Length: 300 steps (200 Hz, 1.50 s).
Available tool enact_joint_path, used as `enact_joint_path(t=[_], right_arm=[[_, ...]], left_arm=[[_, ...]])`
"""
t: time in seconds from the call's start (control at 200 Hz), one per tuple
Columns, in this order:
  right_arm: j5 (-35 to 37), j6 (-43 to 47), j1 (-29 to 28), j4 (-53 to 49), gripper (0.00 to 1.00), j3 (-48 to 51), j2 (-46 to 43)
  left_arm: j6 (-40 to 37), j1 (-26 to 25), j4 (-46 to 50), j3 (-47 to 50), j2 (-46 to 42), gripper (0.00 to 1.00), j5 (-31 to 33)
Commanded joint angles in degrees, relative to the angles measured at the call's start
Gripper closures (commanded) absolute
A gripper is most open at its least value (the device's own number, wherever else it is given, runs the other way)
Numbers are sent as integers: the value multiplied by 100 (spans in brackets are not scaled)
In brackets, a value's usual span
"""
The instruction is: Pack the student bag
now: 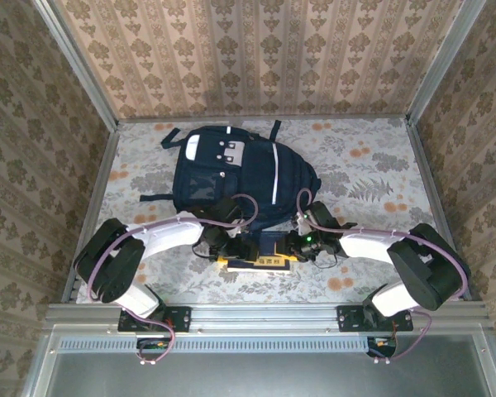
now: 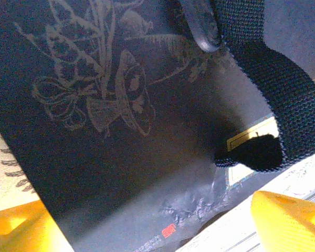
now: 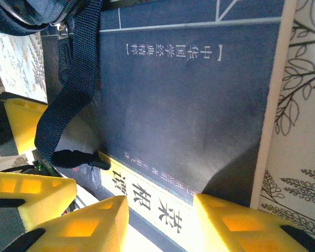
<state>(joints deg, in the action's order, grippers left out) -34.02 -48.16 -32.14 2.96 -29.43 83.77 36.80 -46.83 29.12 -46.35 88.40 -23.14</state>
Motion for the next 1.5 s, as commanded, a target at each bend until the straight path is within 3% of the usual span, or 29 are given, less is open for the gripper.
enact_joint_path(t=[0.0,0.26,0.565,0.715,0.86,1.24,1.495], right_arm=[[264,134,-51,-553,60,14,-266],[1024,393,30,-1522,60,-41,-1187],[1496,568,128,-1841,59,156,-1322],[2122,690,171,-2105,59,195,-1837],[2263,728,316,-2068,60,377,-2401],[1190,705,528,-1579,62,517,-1460],[497,392,525,-1128,67,463,-1489]], left_arm=[[-243,-221,-907,-146,181,12,-810],[-287,-191,-882,-129,223,13,-800],[-283,-195,-944,-94,259,13,-824],[-308,-195,-917,-127,299,13,-831],[-305,-195,-893,-146,314,13,-828],[-340,-204,-858,-238,362,13,-837],[-405,-248,-773,-365,433,13,-815]])
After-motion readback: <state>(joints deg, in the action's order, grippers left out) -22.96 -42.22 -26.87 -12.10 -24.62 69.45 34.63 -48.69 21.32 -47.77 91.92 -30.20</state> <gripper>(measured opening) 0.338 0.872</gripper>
